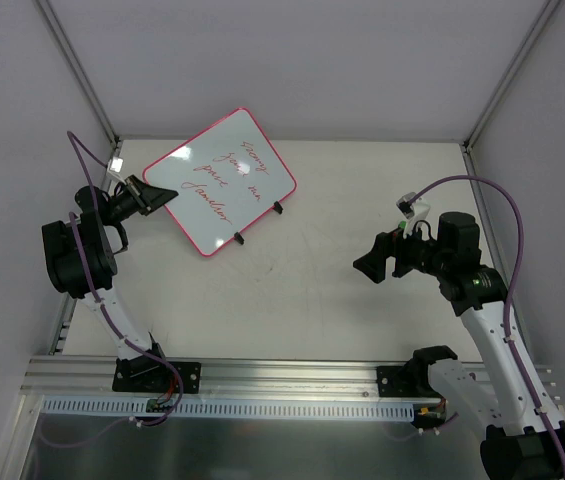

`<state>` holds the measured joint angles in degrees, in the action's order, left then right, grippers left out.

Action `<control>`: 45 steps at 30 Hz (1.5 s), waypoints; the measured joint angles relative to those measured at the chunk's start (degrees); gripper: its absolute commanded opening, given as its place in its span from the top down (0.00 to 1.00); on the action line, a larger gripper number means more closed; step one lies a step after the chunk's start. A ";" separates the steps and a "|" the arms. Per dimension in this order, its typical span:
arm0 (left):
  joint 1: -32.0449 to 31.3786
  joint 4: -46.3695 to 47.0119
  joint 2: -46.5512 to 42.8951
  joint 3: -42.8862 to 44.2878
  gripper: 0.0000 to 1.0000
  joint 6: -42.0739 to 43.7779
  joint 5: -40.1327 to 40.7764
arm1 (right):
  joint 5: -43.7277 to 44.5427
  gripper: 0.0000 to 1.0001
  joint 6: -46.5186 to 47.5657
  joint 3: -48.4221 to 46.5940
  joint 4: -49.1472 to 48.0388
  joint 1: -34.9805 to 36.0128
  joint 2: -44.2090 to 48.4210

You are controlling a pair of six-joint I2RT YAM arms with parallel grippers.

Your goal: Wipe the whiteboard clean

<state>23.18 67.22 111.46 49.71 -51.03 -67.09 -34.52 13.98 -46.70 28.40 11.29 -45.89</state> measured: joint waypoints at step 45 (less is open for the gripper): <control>-2.25 2.60 -7.41 -5.57 1.00 0.26 4.39 | -0.90 0.01 0.02 0.07 -0.09 0.00 -0.04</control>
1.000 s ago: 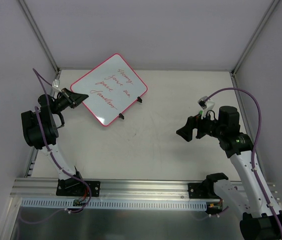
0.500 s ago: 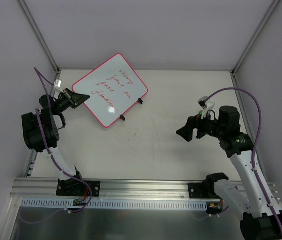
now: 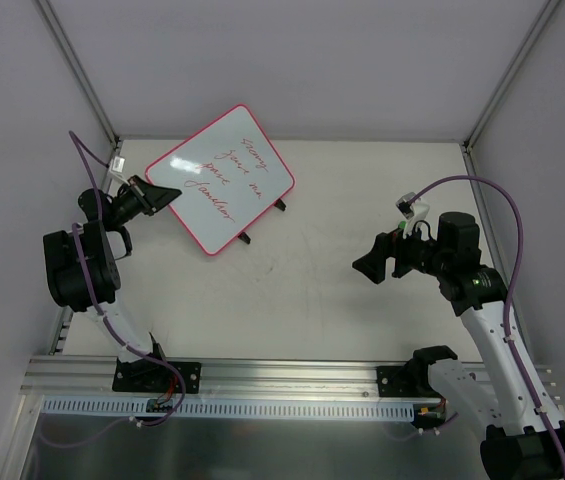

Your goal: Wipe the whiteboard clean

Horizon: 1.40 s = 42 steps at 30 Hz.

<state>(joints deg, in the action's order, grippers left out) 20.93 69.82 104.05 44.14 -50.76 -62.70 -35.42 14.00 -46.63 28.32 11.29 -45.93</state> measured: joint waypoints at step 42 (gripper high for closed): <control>-28.94 -3.28 -18.05 -11.52 1.00 16.04 20.74 | 53.64 0.12 -26.64 -9.77 -9.03 -0.39 -32.94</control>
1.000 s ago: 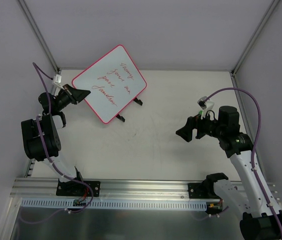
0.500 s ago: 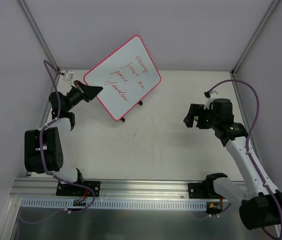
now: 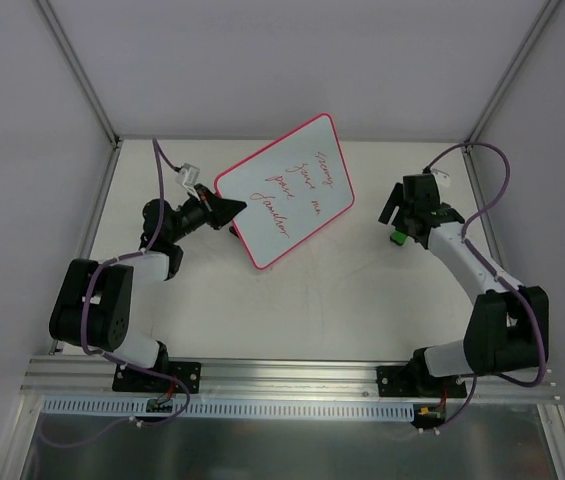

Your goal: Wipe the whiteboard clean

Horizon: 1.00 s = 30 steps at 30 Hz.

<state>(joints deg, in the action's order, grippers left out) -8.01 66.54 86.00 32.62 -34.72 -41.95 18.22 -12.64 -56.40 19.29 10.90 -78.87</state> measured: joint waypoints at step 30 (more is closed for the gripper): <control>-4.44 3.65 1.22 -5.16 1.00 5.16 6.54 | -2.10 0.40 -11.21 -9.90 -1.99 -7.32 -25.79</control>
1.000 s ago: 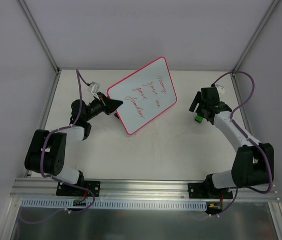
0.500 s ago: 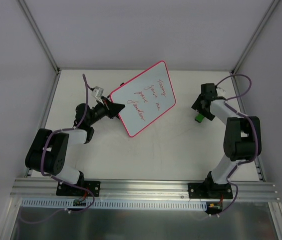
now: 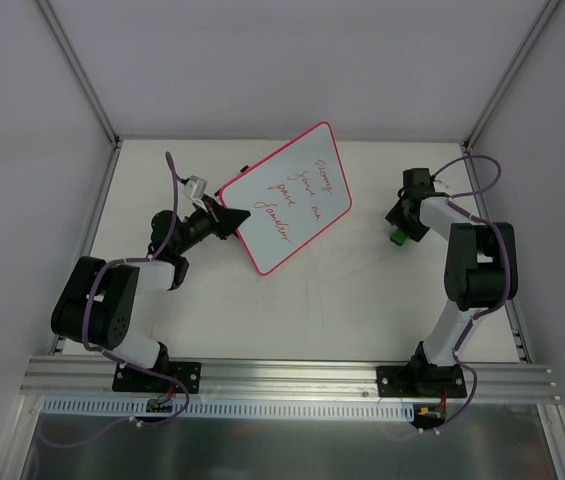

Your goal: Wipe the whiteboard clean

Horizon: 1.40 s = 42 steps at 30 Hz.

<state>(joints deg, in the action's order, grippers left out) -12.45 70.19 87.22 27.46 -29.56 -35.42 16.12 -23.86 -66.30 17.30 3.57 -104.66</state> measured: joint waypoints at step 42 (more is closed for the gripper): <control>-0.37 -0.15 -0.81 0.26 1.00 2.25 -1.84 | -11.10 1.00 -0.39 -9.40 -17.31 17.18 8.09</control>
<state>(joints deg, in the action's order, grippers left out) -12.82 70.04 86.41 27.73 -27.31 -37.26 5.02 -24.25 -75.70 -0.01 20.75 -96.57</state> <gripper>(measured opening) 0.046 0.342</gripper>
